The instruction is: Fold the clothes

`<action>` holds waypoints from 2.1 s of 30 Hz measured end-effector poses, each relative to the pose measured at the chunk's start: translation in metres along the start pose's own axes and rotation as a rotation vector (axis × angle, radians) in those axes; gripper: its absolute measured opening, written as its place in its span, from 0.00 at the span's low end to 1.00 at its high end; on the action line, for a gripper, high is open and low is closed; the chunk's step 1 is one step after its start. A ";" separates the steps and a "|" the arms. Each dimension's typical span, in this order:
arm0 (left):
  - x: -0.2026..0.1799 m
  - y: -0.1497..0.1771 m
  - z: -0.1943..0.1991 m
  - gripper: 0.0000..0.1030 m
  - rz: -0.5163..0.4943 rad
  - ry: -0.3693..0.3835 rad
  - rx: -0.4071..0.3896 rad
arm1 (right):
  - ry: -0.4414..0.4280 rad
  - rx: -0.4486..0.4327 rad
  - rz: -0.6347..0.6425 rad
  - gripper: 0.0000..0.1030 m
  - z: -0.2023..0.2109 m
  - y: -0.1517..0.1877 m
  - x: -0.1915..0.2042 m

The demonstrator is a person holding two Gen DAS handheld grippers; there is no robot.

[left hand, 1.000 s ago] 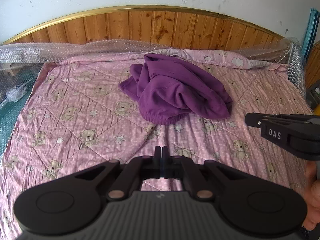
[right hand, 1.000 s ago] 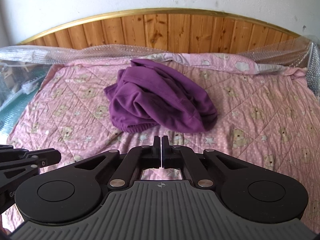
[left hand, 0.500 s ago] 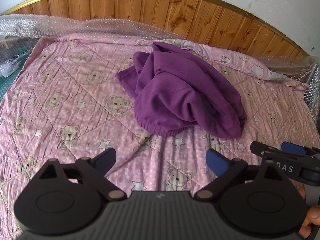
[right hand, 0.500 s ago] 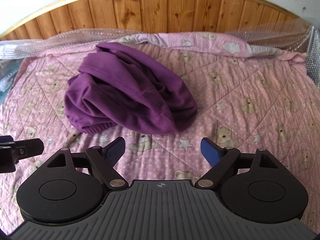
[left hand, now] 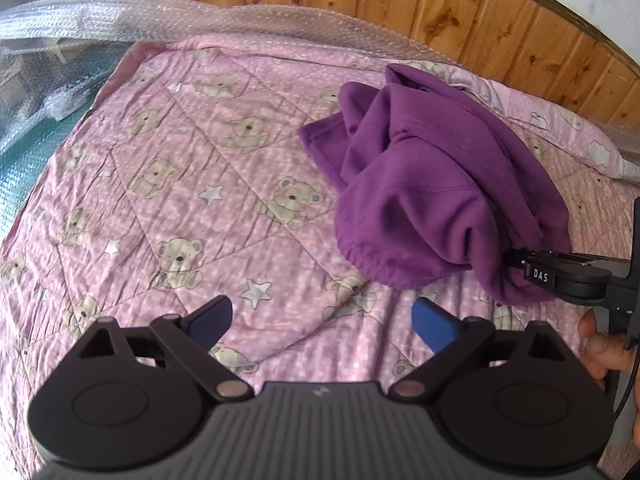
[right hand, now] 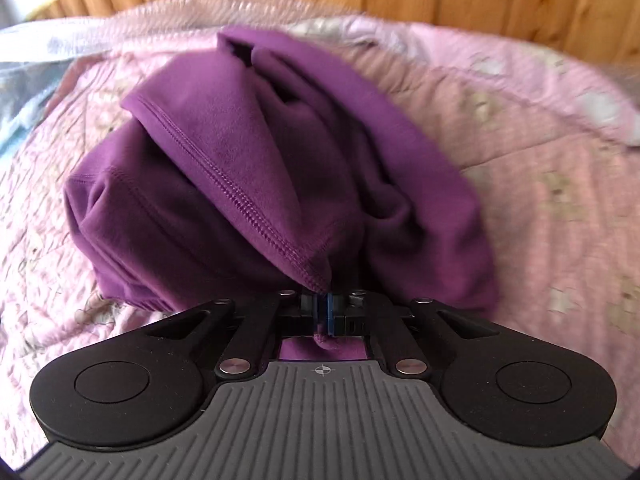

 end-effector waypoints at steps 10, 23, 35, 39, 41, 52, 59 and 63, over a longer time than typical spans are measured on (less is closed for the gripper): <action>0.018 -0.010 -0.022 0.97 0.113 0.036 -0.001 | -0.485 -0.578 -0.265 0.00 0.280 -0.079 -0.030; -0.029 0.042 -0.037 0.97 0.005 0.207 0.102 | 0.198 -0.116 0.053 0.76 0.188 0.025 -0.033; 0.011 0.059 0.003 0.97 0.033 0.162 0.033 | 0.483 -0.007 -0.273 0.89 0.148 0.065 -0.126; -0.021 0.066 -0.005 0.97 -0.022 0.231 0.064 | 0.333 0.033 -0.551 0.65 0.139 0.098 -0.159; -0.034 0.066 -0.008 0.96 -0.044 0.240 0.080 | 0.286 0.010 -0.580 0.27 0.128 0.099 -0.159; 0.067 0.023 0.011 0.96 0.124 -0.066 -0.087 | -0.383 -0.347 -0.104 0.14 0.196 -0.012 0.091; 0.132 0.029 0.020 0.96 0.156 -0.094 -0.088 | -0.185 -0.100 -0.113 0.70 0.164 0.076 0.093; 0.120 0.050 0.023 0.96 0.129 0.005 -0.060 | 0.014 0.024 -0.315 0.70 0.154 0.134 0.020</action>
Point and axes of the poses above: each gripper's, at about its wrist camera, not at the fingertips, and z roughly against the way its jaws point, x to its left, y to its underside, the point moved 2 cm from there along -z, roughly the way its jaws point, and after that the axes turned 10 degrees about -x, right-handed, at the moved point
